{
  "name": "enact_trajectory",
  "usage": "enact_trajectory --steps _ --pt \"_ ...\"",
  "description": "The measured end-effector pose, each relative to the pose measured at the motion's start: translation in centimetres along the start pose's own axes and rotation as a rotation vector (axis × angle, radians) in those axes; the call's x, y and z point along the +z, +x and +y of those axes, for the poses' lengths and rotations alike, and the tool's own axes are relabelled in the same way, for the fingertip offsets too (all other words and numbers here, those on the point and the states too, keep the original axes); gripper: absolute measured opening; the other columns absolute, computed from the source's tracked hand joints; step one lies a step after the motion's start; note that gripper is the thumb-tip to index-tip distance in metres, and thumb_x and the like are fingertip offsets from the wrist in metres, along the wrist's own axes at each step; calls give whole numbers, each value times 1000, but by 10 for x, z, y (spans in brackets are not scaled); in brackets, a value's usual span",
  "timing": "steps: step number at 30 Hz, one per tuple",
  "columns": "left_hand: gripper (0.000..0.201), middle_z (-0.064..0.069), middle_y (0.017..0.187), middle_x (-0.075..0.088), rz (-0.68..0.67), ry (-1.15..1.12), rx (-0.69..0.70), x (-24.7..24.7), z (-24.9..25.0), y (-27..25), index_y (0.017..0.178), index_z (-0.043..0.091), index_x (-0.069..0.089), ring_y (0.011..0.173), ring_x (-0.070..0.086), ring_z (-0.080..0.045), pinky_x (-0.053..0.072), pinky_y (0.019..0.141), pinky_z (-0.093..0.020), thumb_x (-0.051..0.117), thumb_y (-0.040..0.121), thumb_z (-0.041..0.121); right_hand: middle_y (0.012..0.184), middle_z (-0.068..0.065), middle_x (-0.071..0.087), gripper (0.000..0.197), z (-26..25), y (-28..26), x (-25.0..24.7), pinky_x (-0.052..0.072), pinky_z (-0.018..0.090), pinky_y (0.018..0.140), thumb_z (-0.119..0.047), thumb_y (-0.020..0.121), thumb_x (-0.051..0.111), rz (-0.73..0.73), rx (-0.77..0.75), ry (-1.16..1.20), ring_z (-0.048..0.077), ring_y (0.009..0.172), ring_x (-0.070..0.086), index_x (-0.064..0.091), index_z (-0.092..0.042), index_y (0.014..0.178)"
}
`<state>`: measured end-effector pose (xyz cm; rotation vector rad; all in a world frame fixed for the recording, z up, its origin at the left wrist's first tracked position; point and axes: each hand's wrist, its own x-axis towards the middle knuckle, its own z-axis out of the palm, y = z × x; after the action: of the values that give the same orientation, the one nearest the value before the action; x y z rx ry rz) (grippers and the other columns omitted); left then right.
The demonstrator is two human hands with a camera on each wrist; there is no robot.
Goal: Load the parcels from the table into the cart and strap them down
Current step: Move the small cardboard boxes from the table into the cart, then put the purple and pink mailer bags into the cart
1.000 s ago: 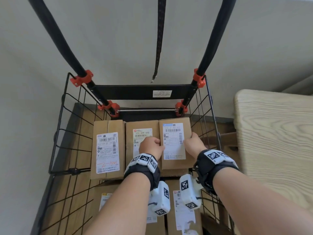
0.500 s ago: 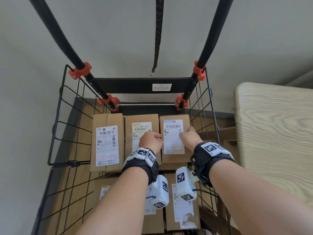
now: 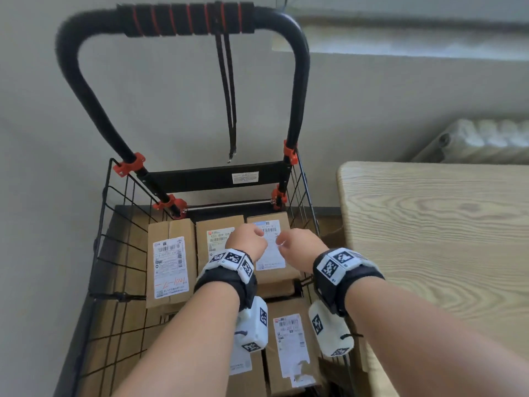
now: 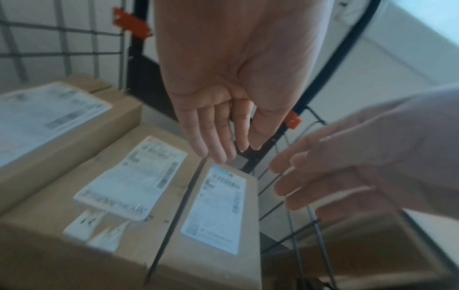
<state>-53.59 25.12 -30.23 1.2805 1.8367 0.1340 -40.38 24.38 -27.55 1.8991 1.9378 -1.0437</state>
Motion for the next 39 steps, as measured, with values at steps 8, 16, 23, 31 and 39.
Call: enact_trajectory --steps 8,16,23,31,39 --pt "20 -2 106 68 106 269 149 -3 77 -51 102 18 68 99 63 -27 51 82 -34 53 89 17 101 4 65 22 47 -80 -58 46 31 73 -15 92 43 339 -117 -256 27 93 61 63 -15 103" --pt "26 -7 112 68 40 413 312 56 159 -118 107 15 68 105 63 -28 52 87 -33 51 88 17 131 6 49 37 153 -151 -78 43 38 98 -21 94 46 310 29 -202 25 124 44 51 -16 130" --pt "25 -5 113 66 -14 499 423 153 231 -193 110 16 67 103 62 -25 48 81 -30 52 90 15 136 5 48 40 264 -235 -92 41 38 103 -24 95 47 351 154 -101 25 127 45 48 -18 135" --pt "26 -2 115 66 -67 526 532 269 308 -269 111 19 67 106 61 -23 47 85 -29 52 89 17 138 2 51 40 396 -329 -91 39 32 102 -25 94 50 440 273 59 21 127 48 50 -20 133" --pt "25 -3 115 67 -125 547 617 355 377 -335 111 19 67 108 61 -23 50 89 -30 54 89 18 135 4 55 40 498 -410 -105 40 31 101 -26 92 53 512 370 199 22 123 52 52 -22 132"
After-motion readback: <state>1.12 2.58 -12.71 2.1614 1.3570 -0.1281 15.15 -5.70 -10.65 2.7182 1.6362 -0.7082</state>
